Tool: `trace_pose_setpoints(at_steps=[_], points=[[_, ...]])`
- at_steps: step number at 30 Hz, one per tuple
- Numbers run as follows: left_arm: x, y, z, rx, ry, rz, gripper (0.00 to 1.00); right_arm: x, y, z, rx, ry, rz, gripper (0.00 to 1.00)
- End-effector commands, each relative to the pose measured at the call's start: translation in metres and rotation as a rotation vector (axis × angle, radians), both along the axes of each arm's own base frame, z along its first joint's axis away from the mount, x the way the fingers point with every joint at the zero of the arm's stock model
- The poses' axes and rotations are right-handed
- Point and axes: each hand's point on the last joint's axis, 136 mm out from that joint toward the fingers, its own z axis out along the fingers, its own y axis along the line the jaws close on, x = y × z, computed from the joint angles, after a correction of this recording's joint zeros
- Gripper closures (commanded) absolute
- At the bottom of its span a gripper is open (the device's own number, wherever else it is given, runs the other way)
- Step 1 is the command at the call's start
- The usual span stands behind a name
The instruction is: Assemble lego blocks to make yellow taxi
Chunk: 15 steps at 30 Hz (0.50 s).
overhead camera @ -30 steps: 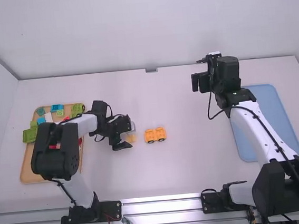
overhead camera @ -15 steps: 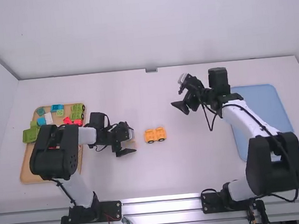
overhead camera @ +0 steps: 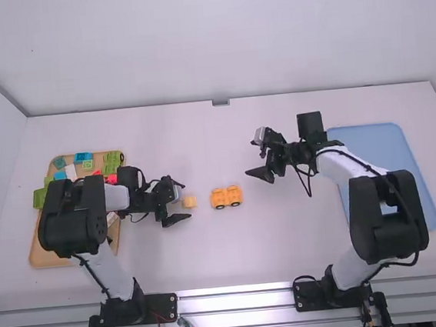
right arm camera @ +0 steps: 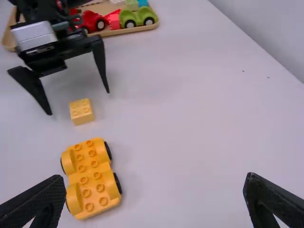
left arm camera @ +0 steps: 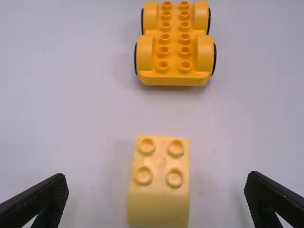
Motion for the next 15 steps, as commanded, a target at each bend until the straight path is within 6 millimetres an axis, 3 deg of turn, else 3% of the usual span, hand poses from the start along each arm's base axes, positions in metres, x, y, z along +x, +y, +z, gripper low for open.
trace_pose_setpoints(at_steps=[1,7,10,15], points=[[0.0,-0.009,0.004,-0.061,-0.001,-0.031,0.01,-0.009,0.005,0.0,0.032,-0.013,0.051,0.01],[0.004,-0.011,0.001,-0.079,0.022,-0.039,0.01,-0.01,0.005,0.0,0.034,-0.002,0.051,0.01],[0.006,-0.009,-0.002,-0.057,0.019,-0.034,0.27,-0.011,0.005,0.0,0.037,0.002,0.053,0.01],[0.003,-0.005,-0.007,-0.035,0.023,-0.021,0.32,-0.011,0.005,0.0,0.038,0.001,0.053,0.01]])
